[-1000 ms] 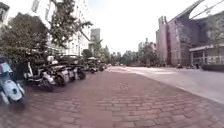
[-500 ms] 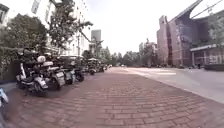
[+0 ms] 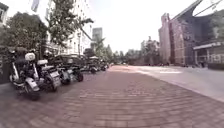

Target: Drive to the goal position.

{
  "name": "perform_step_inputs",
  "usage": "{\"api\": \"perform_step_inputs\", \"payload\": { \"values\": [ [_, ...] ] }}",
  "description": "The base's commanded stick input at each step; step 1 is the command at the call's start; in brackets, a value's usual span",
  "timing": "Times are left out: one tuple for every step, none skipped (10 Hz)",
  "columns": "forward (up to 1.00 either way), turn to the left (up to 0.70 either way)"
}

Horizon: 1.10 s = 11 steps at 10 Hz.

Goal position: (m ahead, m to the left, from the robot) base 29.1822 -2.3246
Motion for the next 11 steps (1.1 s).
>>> {"api": "perform_step_inputs", "payload": {
  "values": [
    [0.70,0.00],
    [0.70,0.00],
    [0.70,0.00],
    [0.70,0.00],
    [0.70,0.00],
    [0.70,0.00],
    [0.70,0.10],
    [0.70,0.14],
    [0.70,0.14],
    [0.70,0.14],
    [0.70,0.03]
  ]
}}
